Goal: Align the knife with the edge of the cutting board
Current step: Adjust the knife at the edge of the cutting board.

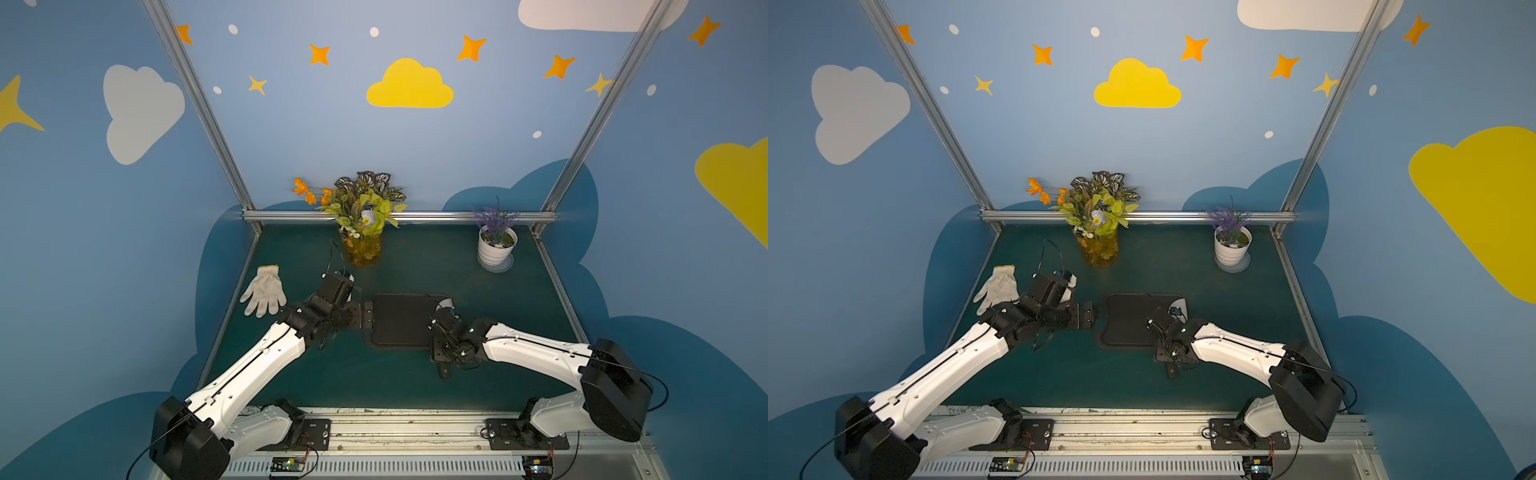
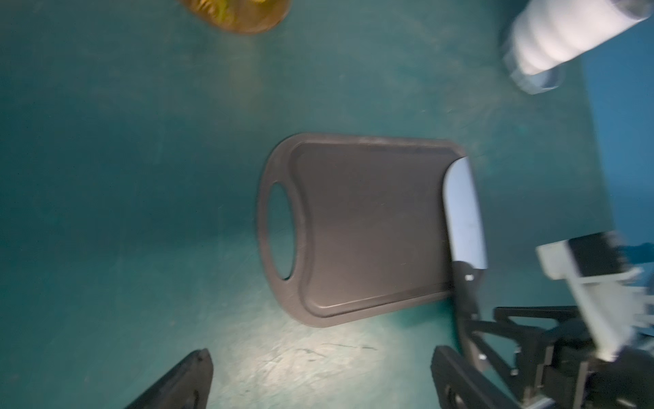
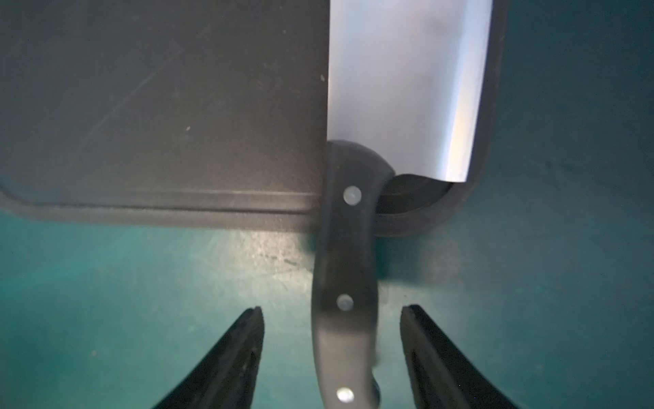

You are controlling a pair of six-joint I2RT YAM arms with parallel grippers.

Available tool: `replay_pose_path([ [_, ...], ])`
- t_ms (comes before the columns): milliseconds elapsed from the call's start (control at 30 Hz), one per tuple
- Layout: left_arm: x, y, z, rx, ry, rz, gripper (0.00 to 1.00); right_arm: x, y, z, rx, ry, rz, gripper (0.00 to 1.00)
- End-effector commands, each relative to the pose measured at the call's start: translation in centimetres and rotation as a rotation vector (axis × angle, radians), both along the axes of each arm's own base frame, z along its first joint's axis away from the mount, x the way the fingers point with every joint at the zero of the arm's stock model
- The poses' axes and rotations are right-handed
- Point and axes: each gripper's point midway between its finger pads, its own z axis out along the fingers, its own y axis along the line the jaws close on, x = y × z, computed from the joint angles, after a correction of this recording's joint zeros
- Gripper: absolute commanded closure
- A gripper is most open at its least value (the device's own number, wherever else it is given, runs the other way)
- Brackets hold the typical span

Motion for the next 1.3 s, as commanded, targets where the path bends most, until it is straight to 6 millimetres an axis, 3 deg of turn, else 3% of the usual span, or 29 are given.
replay_pose_path([
  [0, 0.0, 0.6, 0.0, 0.001, -0.016, -0.015, 0.00, 0.6, -0.3, -0.2, -0.057, -0.028, -0.042, 0.47],
  [100, 0.1, 0.8, 0.5, -0.006, -0.036, -0.006, 0.00, 0.6, -0.3, -0.8, -0.084, -0.031, -0.051, 0.55],
  [567, 0.5, 1.7, 0.5, -0.037, -0.025, 0.030, 0.00, 0.1, -0.8, -2.8, -0.115, -0.020, -0.055, 0.66],
  [1267, 1.0, 2.3, 0.2, -0.044, -0.015, 0.054, 0.00, -0.6, -0.7, -2.4, -0.109, -0.004, -0.005, 0.67],
])
